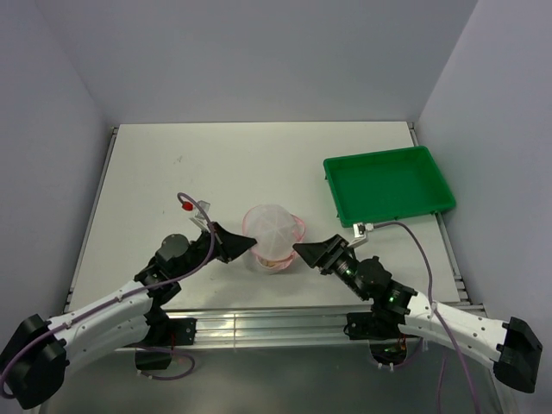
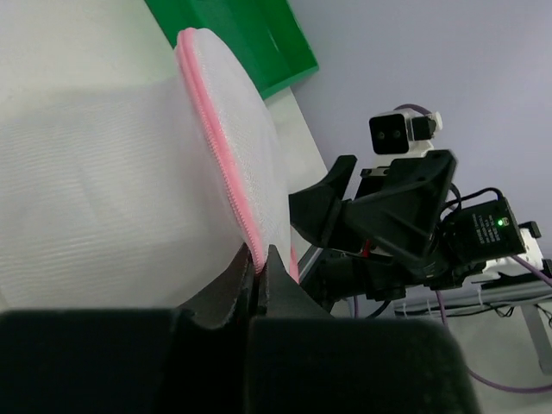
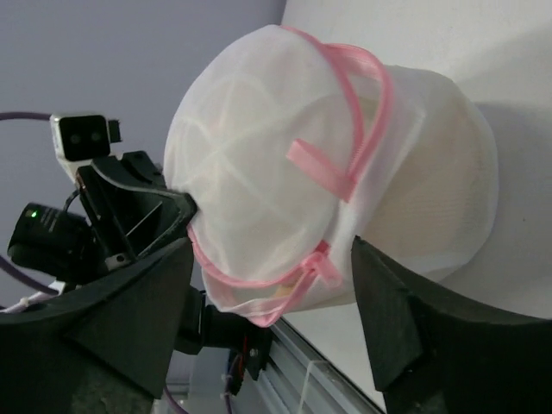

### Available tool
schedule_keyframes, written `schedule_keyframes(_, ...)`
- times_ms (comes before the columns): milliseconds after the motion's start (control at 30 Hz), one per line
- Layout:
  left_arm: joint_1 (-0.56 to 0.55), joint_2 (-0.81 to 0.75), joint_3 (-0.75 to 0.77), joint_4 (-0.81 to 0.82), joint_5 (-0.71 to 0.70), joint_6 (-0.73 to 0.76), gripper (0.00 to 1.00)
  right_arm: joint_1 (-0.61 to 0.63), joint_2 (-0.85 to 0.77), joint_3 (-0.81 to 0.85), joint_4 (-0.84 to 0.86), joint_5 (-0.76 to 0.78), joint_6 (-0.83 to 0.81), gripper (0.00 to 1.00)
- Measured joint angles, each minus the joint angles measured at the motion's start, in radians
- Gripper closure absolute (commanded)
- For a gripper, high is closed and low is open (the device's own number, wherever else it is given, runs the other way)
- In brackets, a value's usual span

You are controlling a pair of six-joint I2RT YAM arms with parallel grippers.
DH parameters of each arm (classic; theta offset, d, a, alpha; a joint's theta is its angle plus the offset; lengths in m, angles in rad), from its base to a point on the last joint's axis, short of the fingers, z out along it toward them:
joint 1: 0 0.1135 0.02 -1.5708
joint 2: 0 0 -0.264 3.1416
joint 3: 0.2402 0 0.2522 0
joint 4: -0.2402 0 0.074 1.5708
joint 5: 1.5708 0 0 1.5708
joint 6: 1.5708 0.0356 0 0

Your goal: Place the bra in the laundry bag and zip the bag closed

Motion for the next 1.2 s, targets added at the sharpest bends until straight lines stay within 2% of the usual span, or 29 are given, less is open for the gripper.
schedule_keyframes(67,0.008,0.015,0.008,0.016,0.026,0.020,1.00,0.000,-0.051,0.000,-0.027,-0.003,-0.003,0.11)
schedule_keyframes(233,0.031,0.065,0.012,0.086,0.107,0.034,1.00,0.000,-0.117,-0.001,-0.085,0.000,-0.013,0.07)
schedule_keyframes(400,0.039,0.084,0.012,0.164,0.181,0.023,1.00,0.000,-0.052,0.000,-0.150,0.013,-0.014,0.03)
schedule_keyframes(533,0.050,0.084,0.002,0.231,0.235,-0.002,1.00,-0.020,0.029,0.000,-0.138,-0.003,-0.022,0.07)
schedule_keyframes(600,0.055,0.084,-0.001,0.249,0.258,-0.015,1.00,-0.041,0.066,0.000,-0.089,-0.036,-0.034,0.11)
schedule_keyframes(667,0.060,0.084,-0.004,0.268,0.279,-0.028,1.00,-0.056,0.110,-0.001,-0.018,-0.082,-0.061,0.10)
schedule_keyframes(833,0.072,0.084,-0.037,0.338,0.336,-0.081,1.00,-0.098,0.191,-0.004,0.225,-0.227,-0.106,0.04)
schedule_keyframes(967,0.078,0.083,-0.067,0.400,0.370,-0.132,1.00,-0.116,0.211,-0.003,0.370,-0.277,-0.110,0.00)
schedule_keyframes(1167,0.081,0.081,-0.083,0.472,0.392,-0.177,1.00,-0.118,0.260,-0.004,0.455,-0.318,-0.101,0.03)
schedule_keyframes(1200,0.081,0.081,-0.083,0.478,0.394,-0.180,1.00,-0.118,0.263,-0.004,0.457,-0.322,-0.098,0.07)
